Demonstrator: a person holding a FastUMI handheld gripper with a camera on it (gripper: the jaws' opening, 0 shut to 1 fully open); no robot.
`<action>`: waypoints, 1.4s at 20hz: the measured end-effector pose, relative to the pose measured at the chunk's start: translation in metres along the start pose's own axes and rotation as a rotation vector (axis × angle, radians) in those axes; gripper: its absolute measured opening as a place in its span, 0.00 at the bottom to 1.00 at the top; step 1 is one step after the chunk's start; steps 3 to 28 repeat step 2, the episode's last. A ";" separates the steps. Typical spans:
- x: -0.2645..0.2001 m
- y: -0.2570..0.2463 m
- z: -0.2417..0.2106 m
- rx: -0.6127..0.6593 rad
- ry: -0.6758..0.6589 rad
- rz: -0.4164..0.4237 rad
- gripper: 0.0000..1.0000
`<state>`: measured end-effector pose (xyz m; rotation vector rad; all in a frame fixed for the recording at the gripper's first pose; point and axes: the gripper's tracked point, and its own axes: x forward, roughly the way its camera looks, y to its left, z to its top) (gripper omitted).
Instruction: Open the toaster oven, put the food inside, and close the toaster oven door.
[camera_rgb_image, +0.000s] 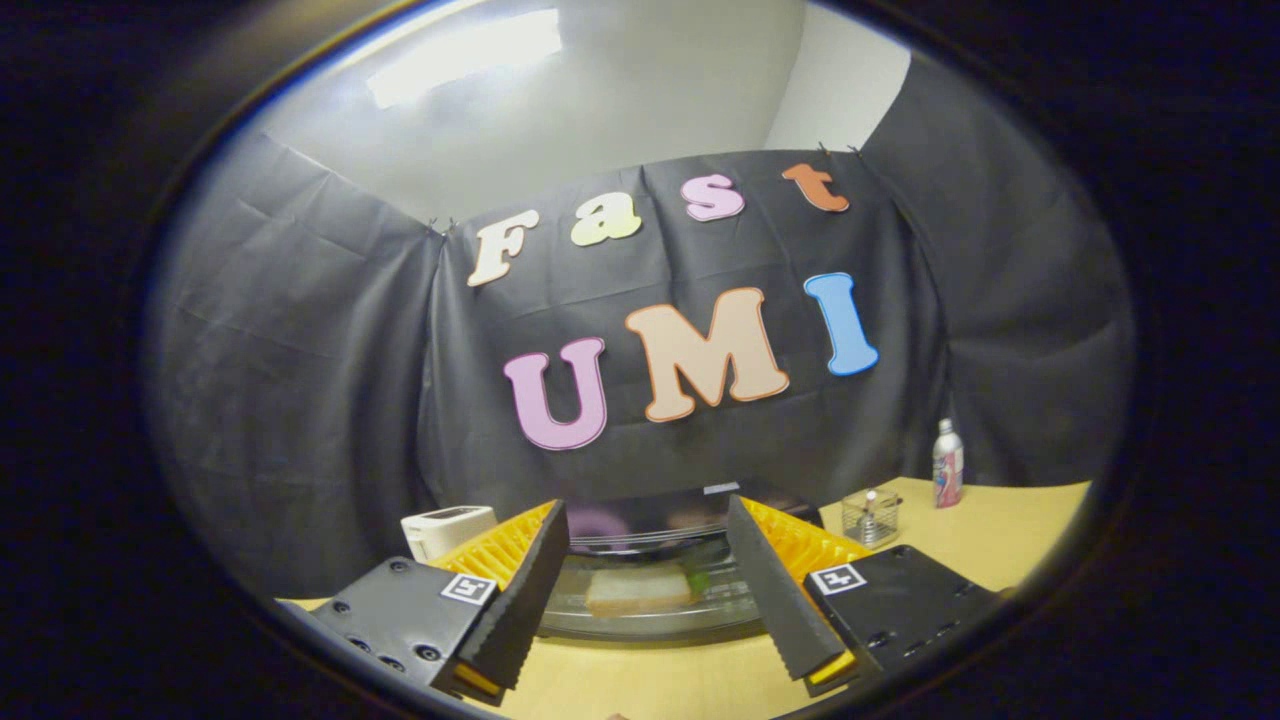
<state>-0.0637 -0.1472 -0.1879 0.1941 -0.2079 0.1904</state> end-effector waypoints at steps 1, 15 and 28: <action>0.000 -0.004 -0.001 -0.015 0.025 -0.016 0.98; -0.001 -0.009 -0.005 -0.034 0.054 -0.031 0.98; -0.001 -0.009 -0.005 -0.034 0.054 -0.031 0.98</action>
